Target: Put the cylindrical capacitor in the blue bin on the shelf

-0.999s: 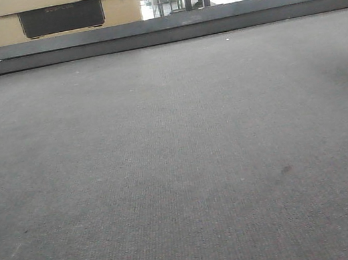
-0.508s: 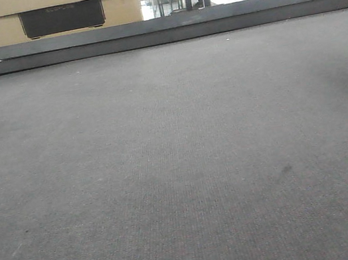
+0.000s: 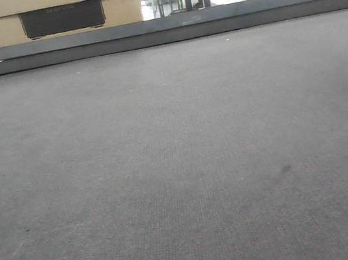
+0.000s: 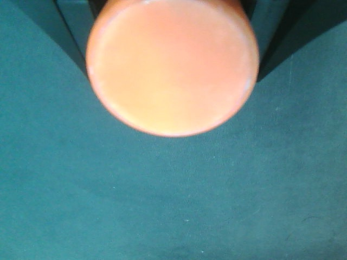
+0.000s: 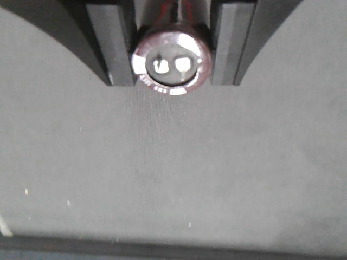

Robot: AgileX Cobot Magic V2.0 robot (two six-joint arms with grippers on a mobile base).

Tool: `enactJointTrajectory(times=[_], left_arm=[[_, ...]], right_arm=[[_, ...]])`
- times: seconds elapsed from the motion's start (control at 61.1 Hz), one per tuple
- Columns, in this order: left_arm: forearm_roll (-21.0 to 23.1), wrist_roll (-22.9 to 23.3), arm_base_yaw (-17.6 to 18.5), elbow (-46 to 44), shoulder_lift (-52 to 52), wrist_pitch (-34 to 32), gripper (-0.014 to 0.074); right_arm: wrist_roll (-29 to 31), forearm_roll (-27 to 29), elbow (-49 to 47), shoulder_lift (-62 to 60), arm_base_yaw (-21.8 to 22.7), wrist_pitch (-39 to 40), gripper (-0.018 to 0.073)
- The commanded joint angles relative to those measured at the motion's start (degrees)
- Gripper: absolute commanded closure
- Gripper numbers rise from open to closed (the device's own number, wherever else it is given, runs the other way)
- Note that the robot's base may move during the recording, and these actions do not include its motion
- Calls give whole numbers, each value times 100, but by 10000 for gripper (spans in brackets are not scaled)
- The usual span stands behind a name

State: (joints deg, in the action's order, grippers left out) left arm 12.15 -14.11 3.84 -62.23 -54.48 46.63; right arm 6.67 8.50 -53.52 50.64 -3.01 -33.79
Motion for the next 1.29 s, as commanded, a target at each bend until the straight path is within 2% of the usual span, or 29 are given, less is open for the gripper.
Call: enactJointTrajectory(times=[0.0,0.147,0.295,0.442,0.753,0.901,1.277], left_arm=[[9,-77,23,487,376,-414,707],[9,-77,74,1414,868,-907,707],[9,-77,262,1849,1188,-940,707],[9,-77,518,1839,1479,-1013,707],[20,-77,536,1609,1937,-936,707],[20,-66,536,1189,1919,-536,707],[9,-52,536,1027,1929,-547,707]], right_arm=[[30,-29,437,-380,-10,107,640],[180,-29,1065,-928,-10,146,640],[202,-29,1163,-1487,-10,104,640],[253,-29,1153,-1989,-135,91,640],[346,-29,801,-2602,-559,-88,640],[346,-29,716,-2602,-560,-40,640],[346,-29,716,-2602,-560,-40,640]])
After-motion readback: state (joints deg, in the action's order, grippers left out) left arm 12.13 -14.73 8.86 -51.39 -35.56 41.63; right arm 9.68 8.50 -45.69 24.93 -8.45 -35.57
